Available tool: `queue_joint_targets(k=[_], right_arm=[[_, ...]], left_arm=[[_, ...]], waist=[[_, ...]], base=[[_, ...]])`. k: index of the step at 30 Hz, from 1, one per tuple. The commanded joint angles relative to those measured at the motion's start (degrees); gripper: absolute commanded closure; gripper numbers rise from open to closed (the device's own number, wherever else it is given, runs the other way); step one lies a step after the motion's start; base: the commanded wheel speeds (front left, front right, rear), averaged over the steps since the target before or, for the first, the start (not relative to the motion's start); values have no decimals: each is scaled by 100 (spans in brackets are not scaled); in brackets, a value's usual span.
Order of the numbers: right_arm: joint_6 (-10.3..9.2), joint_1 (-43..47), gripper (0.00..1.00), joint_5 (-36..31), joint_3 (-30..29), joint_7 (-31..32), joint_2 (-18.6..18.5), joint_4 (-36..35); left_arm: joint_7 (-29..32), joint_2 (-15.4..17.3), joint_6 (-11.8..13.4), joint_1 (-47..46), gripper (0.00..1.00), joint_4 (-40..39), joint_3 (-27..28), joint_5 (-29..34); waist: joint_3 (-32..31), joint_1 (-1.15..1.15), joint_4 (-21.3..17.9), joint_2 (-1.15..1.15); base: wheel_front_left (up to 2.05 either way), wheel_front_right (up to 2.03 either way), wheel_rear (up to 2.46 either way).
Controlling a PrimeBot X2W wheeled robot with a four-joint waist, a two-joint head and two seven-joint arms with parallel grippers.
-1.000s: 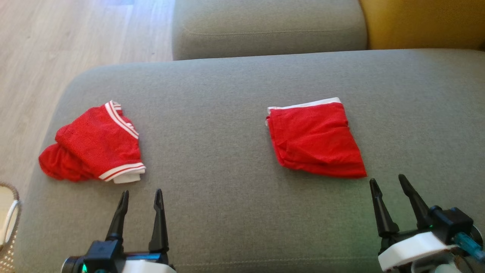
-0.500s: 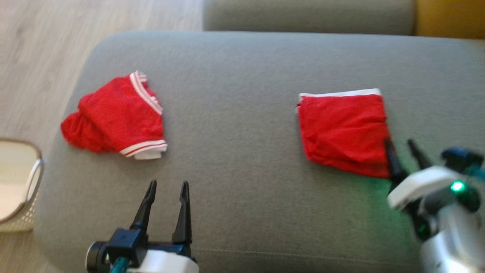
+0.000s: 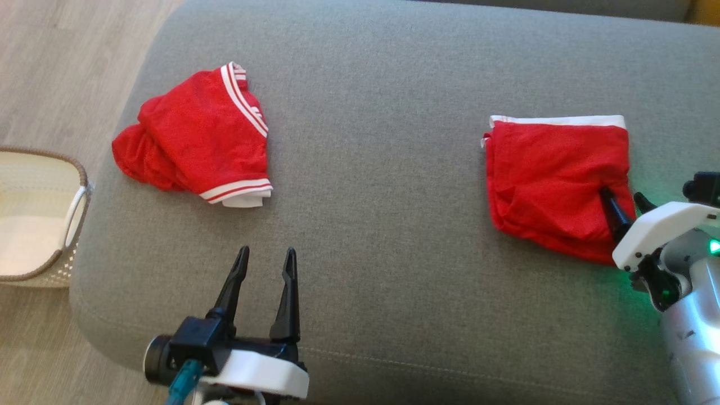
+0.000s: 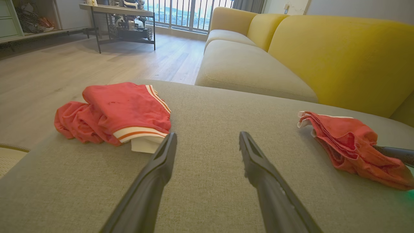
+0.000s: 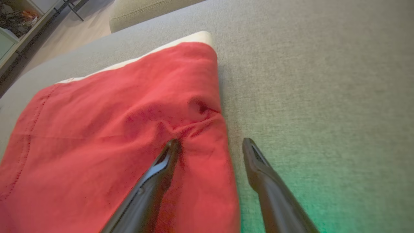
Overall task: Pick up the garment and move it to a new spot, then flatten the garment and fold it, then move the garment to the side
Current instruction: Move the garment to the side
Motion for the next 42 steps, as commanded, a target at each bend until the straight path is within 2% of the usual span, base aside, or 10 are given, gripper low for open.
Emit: queue_joint_targets(k=[1, 2, 3, 4, 11, 21, 28, 34, 40, 42], right_arm=[[-1, -198, 15, 34, 131, 16, -103, -78], [-1, -240, 50, 40, 174, 48, -108, 29], [-1, -275, 70, 54, 213, 57, -110, 117], [-1, -303, 100, 75, 241, 55, -114, 194], [-1, -357, 100, -32, 576, -346, -347, 230], [-1, -339, 100, -165, 1158, -599, -1105, -355], [-1, -582, 100, -510, 1221, -743, -1426, -512], [-1, -785, 100, -1128, 903, -975, -1472, -389], [-1, -972, 97, -1772, 555, -1156, -1371, -216], [-1, -1006, 99, -1954, 435, -1194, -1299, -188]], left_arm=[[-29, 4, -11, -239, 0, -162, 144, -6], [-29, 4, -16, -262, 0, -150, 143, 3], [-29, 4, -18, -281, 0, -141, 142, 12], [-29, 4, -15, -296, 0, -138, 140, 17], [-29, 4, -19, -319, 0, -137, 210, 90], [-29, 4, -101, -377, 0, -195, 291, 256], [-29, 4, -205, -474, 0, -174, 353, 340], [-29, 4, -276, -503, 0, -154, 385, 352], [-29, 4, -369, -601, 0, -148, 399, 301], [-29, 4, -384, -631, 0, -171, 405, 304]], waist=[[34, -1, 13, 0], [45, -1, 15, 0], [53, -1, 15, 0], [63, -1, 10, 0], [83, -1, -273, 0], [127, -1, -1267, 0], [230, -1, -1720, 0], [278, -1, -1950, 0], [338, -1, -2071, 0], [359, -1, -2097, 0]], base=[[0, 0, 0], [0, 0, 0], [0, 0, 0], [0, 0, 0], [0, 0, 0], [0, 0, 0], [0, 0, 0], [0, 0, 0], [0, 0, 0], [0, 0, 0]])
